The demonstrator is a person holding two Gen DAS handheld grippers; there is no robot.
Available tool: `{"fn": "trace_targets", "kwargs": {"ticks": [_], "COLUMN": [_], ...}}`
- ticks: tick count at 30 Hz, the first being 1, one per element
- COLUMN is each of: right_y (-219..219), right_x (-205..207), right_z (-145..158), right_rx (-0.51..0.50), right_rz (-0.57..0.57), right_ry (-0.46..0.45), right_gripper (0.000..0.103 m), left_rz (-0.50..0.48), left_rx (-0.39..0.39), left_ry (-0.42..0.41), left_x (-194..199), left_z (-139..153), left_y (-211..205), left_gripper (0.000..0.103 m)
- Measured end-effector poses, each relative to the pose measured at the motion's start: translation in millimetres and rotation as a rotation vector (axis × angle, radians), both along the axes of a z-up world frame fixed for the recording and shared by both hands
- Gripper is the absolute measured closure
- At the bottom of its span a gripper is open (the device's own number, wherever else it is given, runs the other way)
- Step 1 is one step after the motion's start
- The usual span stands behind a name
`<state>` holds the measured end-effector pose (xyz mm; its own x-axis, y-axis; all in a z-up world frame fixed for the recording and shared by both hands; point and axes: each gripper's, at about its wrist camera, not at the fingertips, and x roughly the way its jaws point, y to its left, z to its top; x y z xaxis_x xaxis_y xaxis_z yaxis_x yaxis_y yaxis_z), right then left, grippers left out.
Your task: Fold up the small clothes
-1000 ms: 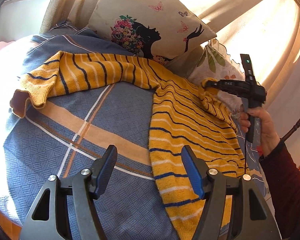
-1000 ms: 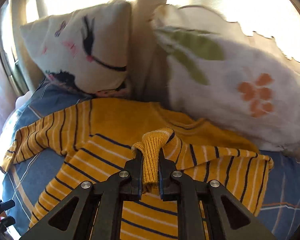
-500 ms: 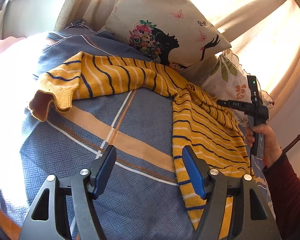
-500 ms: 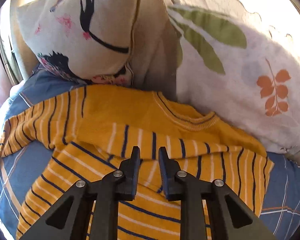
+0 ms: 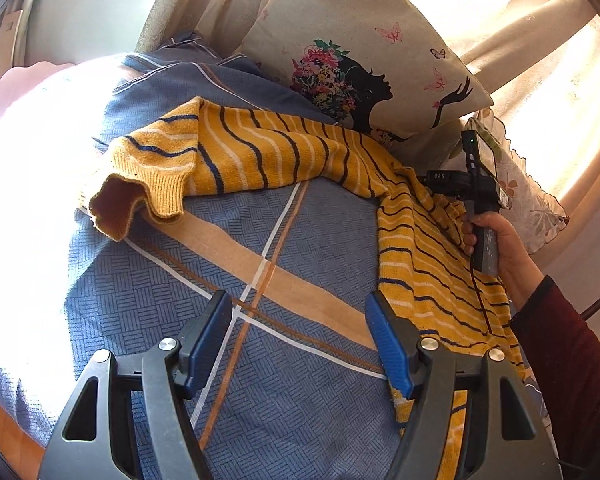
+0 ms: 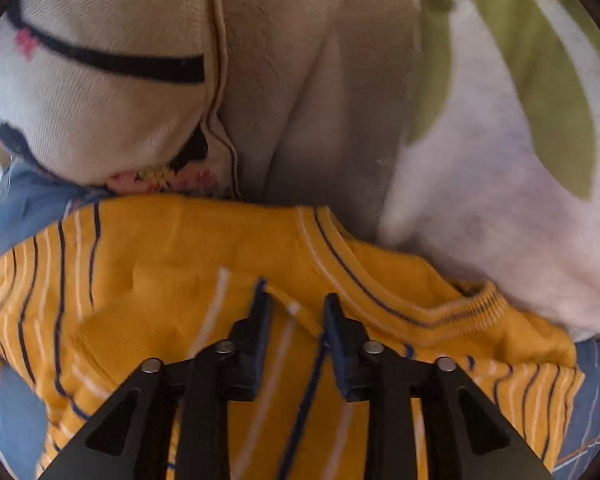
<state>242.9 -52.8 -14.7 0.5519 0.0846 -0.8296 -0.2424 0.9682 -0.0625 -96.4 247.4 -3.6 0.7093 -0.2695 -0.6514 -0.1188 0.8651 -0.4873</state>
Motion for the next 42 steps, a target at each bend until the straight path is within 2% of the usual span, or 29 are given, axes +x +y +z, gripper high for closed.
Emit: {"fn": "trace_targets", "kwargs": {"ticks": [2, 4, 6, 9, 11, 14, 16, 19, 21, 23, 27, 29, 33, 36, 42], "right_y": [10, 21, 28, 26, 26, 29, 36, 35, 31, 27, 17, 21, 8, 2, 0], "right_x": [8, 11, 1, -24, -42, -54, -60, -73, -87, -112, -129, -140, -155, -156, -155], "right_z": [1, 0, 8, 22, 27, 21, 13, 20, 32, 41, 51, 51, 58, 53, 43], "right_rx": [0.030, 0.002, -0.013, 0.055, 0.065, 0.038, 0.086, 0.159, 0.213, 0.244, 0.231, 0.237, 0.254, 0.259, 0.295], "right_rz": [0.023, 0.032, 0.050, 0.107, 0.148, 0.181, 0.207, 0.216, 0.227, 0.254, 0.300, 0.306, 0.290, 0.277, 0.268], "right_ry": [0.007, 0.016, -0.027, -0.042, -0.048, -0.013, 0.048, 0.063, 0.072, 0.067, 0.025, 0.012, -0.006, -0.006, 0.019], "right_gripper": [0.051, 0.051, 0.051, 0.050, 0.049, 0.049, 0.048, 0.047, 0.047, 0.047, 0.047, 0.047, 0.046, 0.044, 0.043], "left_rz": [0.009, 0.015, 0.020, 0.031, 0.042, 0.075, 0.111, 0.175, 0.211, 0.226, 0.181, 0.184, 0.236, 0.341, 0.409], "left_rx": [0.002, -0.002, 0.002, 0.014, 0.015, -0.006, -0.035, -0.037, 0.012, 0.099, 0.376, 0.476, 0.436, 0.470, 0.310], "left_ry": [0.011, 0.008, -0.003, -0.007, -0.001, -0.001, -0.009, -0.016, -0.007, 0.011, 0.066, 0.087, 0.056, 0.091, 0.071], "left_x": [2, 2, 0, -1, 0, 3, 6, 13, 23, 36, 64, 70, 61, 56, 38], "left_z": [-1, 0, 3, 5, 4, 5, 7, 10, 11, 12, 10, 9, 17, 18, 16], "left_y": [1, 3, 5, 8, 12, 21, 32, 52, 63, 66, 50, 45, 61, 89, 153], "left_gripper": [0.035, 0.035, 0.035, 0.034, 0.034, 0.034, 0.034, 0.033, 0.029, 0.029, 0.029, 0.029, 0.029, 0.029, 0.029]}}
